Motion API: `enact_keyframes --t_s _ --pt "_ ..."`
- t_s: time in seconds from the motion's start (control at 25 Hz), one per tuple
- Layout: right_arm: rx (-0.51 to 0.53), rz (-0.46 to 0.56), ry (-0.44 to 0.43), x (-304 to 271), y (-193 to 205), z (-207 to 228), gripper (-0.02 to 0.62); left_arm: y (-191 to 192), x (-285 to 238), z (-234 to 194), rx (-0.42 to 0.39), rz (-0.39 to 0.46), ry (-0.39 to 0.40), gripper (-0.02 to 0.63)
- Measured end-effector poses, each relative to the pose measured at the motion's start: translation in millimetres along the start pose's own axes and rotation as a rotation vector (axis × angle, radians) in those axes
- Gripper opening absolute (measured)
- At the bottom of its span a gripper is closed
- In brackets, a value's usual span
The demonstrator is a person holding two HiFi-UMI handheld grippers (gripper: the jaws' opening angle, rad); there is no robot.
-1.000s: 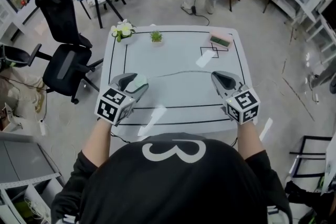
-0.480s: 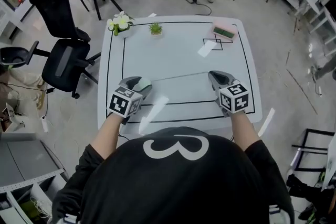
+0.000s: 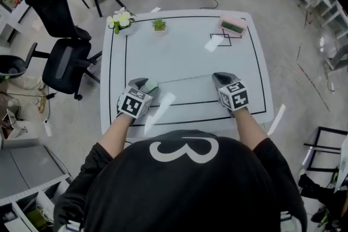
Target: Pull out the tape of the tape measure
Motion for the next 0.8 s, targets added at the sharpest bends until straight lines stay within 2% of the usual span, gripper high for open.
enact_keyframes --t_s 0.48,0.68,0.76,0.8 --pt "0.002 -0.07 -0.015 -8.9 10.9 -0.5 0.021 5.1 -5.6 -1.6 0.017 -0.006 0.025 0.222" --pt "-0.054 -0.061 -0.005 -8.6 9.4 3.5 0.033 5.0 -7.1 0.4 0.035 -0.008 0.049 0.222" --pt "-0.073 -0.052 -0.008 -6.6 7.2 3.7 0.056 4.8 -6.4 0.9 0.051 -0.004 0.061 0.254" --pt "-0.075 -0.051 -0.009 -5.2 6.1 3.2 0.077 4.3 -5.6 0.5 0.056 0.0 0.062 0.294"
Point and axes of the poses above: the fingertips, and each gripper's own axes: x backward along the fingers, z to its right, y out of its underside, the point moved 2 cm from there along x, backward along the fingers, and after that the axes turned 1 degree about y, right-handed, at the moved point
